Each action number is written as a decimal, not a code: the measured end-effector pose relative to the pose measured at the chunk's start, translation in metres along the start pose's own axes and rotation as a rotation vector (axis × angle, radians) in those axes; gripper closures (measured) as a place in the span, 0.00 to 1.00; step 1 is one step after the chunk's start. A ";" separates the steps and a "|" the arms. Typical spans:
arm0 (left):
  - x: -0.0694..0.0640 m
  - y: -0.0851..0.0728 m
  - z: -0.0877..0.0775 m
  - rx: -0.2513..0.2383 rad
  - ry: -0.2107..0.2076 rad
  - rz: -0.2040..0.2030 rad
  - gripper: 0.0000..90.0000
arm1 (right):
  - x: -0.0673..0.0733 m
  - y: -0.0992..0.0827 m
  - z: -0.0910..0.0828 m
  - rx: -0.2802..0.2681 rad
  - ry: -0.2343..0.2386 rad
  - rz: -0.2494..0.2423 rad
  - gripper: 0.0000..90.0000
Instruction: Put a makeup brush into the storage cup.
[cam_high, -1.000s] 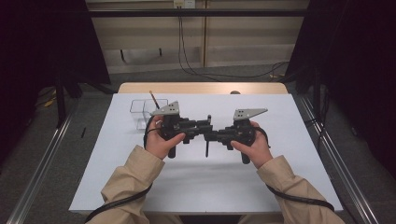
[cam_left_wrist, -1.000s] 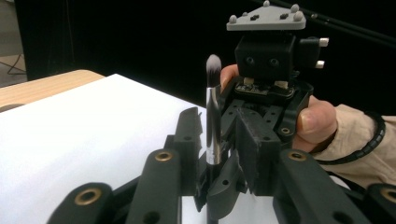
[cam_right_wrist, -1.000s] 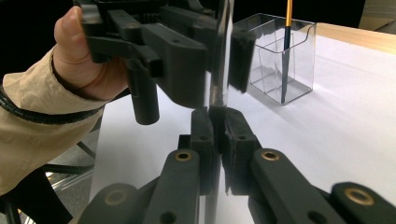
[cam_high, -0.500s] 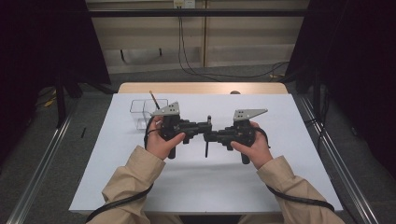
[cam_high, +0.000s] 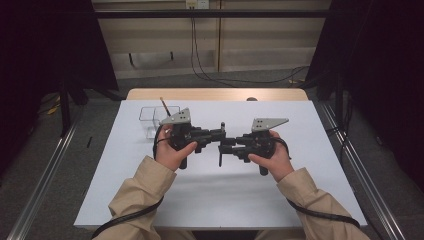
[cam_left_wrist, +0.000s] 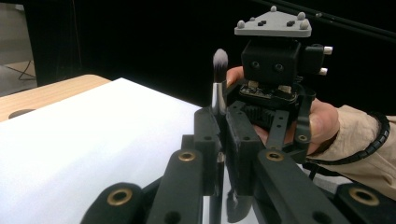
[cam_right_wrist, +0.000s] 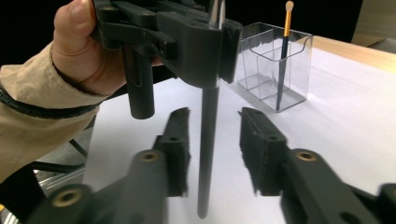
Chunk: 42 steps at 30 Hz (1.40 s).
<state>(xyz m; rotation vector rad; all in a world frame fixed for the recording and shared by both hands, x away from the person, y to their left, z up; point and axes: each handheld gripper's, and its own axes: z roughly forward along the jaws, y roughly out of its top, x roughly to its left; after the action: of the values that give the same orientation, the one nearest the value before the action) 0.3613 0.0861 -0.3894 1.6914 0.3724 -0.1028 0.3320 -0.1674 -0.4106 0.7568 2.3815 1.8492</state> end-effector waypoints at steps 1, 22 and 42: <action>0.000 0.000 0.000 -0.001 0.001 -0.001 0.94 | 0.000 0.000 0.000 0.001 -0.005 -0.007 0.62; 0.000 0.000 -0.004 -0.017 0.014 0.009 0.94 | 0.002 -0.007 -0.010 0.025 -0.115 -0.089 0.11; -0.002 -0.002 -0.011 -0.024 0.040 0.023 0.94 | -0.001 -0.020 -0.036 0.013 -0.174 -0.082 0.07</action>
<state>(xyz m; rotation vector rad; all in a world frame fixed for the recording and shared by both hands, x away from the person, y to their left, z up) 0.3571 0.0965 -0.3886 1.6755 0.3830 -0.0477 0.3143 -0.2043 -0.4190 0.7736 2.2830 1.6645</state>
